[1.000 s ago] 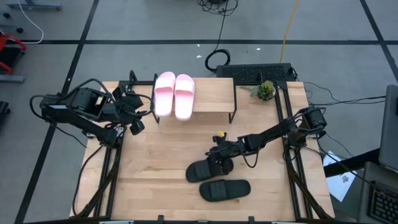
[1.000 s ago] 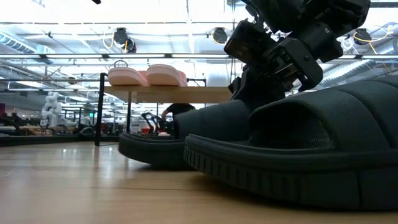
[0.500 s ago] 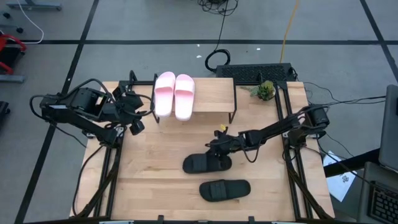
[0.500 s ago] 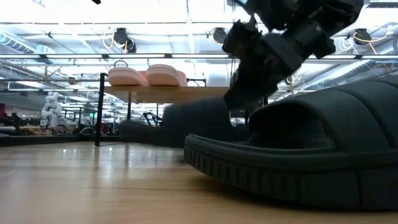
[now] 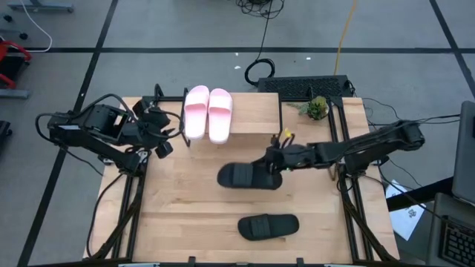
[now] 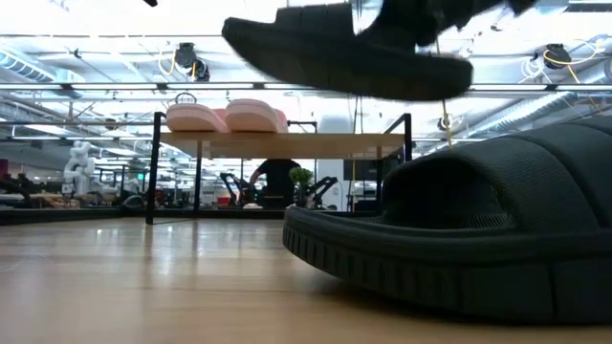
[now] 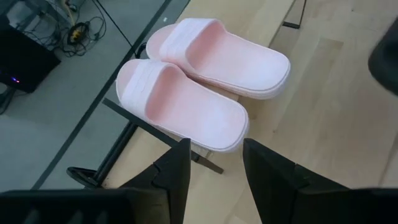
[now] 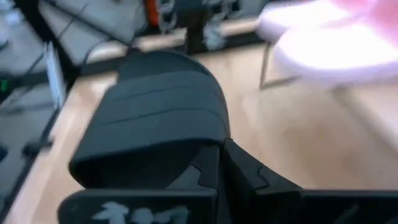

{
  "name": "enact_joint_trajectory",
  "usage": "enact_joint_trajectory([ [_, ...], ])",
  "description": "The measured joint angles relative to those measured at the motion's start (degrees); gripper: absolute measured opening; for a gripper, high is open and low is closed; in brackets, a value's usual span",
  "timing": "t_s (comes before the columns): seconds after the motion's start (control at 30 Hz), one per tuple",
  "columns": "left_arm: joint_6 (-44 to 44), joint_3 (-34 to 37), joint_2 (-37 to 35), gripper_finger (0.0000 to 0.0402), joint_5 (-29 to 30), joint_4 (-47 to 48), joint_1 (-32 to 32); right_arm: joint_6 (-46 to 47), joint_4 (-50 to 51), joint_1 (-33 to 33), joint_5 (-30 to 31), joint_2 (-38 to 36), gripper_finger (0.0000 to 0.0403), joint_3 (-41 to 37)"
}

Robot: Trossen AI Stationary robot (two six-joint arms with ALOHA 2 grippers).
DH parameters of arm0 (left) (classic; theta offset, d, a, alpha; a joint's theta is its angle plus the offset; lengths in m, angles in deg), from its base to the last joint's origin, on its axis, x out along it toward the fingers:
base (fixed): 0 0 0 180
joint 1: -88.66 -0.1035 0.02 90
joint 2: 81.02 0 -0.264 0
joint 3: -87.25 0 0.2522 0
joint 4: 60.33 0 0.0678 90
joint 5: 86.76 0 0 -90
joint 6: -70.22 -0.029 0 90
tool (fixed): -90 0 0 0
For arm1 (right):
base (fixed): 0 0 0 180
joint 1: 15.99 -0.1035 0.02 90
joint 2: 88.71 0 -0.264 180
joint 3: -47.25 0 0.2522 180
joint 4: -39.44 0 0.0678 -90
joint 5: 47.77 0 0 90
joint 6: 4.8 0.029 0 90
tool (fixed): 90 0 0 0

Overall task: Pick and place slides into the shelf
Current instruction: Put the top black slipper on the shelf

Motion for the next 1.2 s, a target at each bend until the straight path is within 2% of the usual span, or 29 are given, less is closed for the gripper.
enact_joint_trajectory([
  [0.23,0.3,0.0,0.0,0.015,0.5,-0.1,0.0,-0.7,10.7,0.0,15.8,-3.6,0.0,9.9],
  [0.47,1.9,0.0,0.0,0.015,0.5,-0.2,0.0,-3.9,14.4,1.6,34.4,0.0,0.0,21.4],
  [0.63,2.1,0.0,0.0,0.015,0.5,-0.2,0.0,0.3,14.5,4.2,41.8,3.3,0.0,24.3],
  [0.9,3.1,0.0,0.0,0.015,0.5,-0.2,0.0,13.8,18.3,9.4,43.4,6.7,0.0,24.4],
  [1.1,1.4,0.0,0.0,0.015,0.8,-0.2,0.0,16.8,18.4,11.3,43.5,6.9,0.0,24.4],
  [1.2,0.5,0.0,0.0,0.015,3.4,-0.2,-0.1,16.9,18.6,12.4,44.1,6.4,0.0,24.7],
])
